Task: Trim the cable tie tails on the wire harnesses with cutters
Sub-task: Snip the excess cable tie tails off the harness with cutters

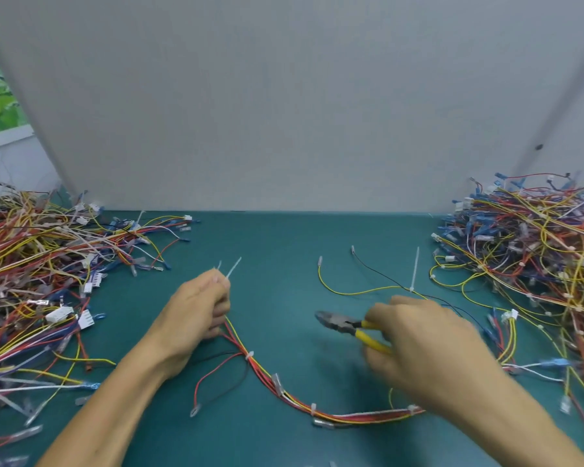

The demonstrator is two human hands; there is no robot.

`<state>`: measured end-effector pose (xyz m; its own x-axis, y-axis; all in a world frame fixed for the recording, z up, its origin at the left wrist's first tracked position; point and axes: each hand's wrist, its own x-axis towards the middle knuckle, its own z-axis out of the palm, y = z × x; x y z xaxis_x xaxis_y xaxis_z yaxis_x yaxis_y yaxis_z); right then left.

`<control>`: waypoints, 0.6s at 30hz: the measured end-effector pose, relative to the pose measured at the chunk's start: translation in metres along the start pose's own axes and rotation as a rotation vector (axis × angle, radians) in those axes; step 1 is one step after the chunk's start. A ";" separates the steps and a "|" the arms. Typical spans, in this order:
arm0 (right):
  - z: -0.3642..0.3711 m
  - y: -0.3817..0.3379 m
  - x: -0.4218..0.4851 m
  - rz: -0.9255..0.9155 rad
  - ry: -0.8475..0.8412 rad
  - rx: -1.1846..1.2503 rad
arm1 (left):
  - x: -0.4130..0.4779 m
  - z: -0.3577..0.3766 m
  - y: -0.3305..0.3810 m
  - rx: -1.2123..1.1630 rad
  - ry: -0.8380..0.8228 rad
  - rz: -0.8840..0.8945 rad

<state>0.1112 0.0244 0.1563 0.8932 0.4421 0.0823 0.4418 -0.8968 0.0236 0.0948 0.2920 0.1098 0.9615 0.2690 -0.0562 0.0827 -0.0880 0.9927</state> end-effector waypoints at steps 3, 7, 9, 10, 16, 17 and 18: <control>-0.010 0.044 0.000 0.172 0.139 -0.057 | -0.002 0.003 0.006 -0.193 0.006 -0.003; -0.005 0.081 0.015 0.254 0.064 0.046 | -0.007 0.011 0.009 -0.282 -0.055 0.004; 0.004 0.081 0.024 0.222 -0.043 0.104 | -0.010 0.018 0.011 -0.318 -0.091 -0.033; 0.008 0.077 0.027 0.213 -0.078 0.119 | -0.012 0.022 0.011 -0.340 -0.101 -0.052; 0.024 0.034 0.024 0.037 -0.071 0.295 | -0.019 0.039 0.018 -0.352 -0.143 -0.027; 0.025 0.026 0.021 -0.013 -0.068 0.310 | -0.020 0.039 0.019 -0.308 -0.146 -0.004; 0.028 0.018 0.017 -0.068 -0.062 0.316 | -0.020 0.040 0.018 -0.245 -0.139 0.033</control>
<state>0.1361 0.0162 0.1305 0.8600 0.5094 0.0299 0.4959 -0.8206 -0.2840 0.0870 0.2467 0.1249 0.9907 0.1347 -0.0203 0.0007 0.1441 0.9896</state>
